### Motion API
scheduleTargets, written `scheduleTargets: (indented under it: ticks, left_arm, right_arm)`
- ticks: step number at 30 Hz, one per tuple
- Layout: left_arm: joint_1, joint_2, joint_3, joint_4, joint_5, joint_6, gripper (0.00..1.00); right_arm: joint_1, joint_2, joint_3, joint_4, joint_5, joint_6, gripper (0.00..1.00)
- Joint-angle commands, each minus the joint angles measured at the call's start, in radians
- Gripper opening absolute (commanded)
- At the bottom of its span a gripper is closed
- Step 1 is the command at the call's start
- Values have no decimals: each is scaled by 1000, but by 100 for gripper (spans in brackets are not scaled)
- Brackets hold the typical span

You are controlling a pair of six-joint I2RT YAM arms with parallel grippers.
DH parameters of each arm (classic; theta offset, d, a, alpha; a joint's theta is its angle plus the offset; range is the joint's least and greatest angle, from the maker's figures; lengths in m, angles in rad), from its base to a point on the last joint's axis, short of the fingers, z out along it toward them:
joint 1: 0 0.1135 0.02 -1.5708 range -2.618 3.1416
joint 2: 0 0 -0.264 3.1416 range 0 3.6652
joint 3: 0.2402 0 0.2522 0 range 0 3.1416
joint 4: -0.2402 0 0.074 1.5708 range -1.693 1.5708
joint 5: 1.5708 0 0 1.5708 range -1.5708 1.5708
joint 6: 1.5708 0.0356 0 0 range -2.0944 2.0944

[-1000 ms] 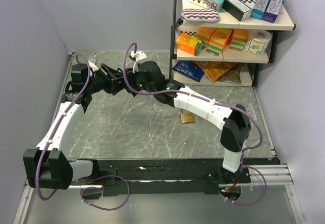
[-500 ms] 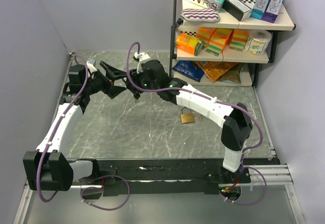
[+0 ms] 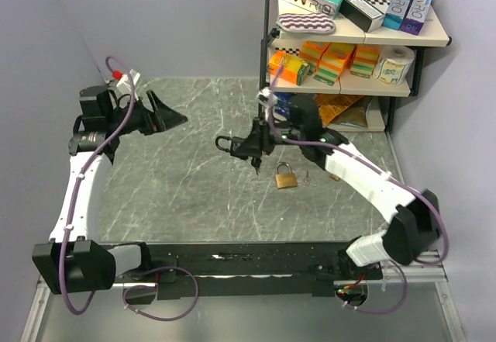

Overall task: Lock with the key
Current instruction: Lock the lock.

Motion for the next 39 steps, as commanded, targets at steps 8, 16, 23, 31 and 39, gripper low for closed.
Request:
scheduleTargets:
  ticks: [8,16,23,31,39]
  left_arm:
    - [-240,-132,36,-332,215,960,97]
    - [-467,-105,31,-367,193,915,81]
    - [-594,-112,13,-264,93,816,68]
    - [-639,-180,-13,-172,-40,789,80]
    - [-679,-379,-180,7,-338,1156,83]
  right_arm:
    - [-93,-235,-207,388,-503,244,0]
    - [-93,-292,-253,396,-569,189,0]
    - [-91,-312,-261,403,-589,169,0]
    - [-93,-326,-283,414,-595,218,0]
    - [-107,-285,-440,815,-578,692,0]
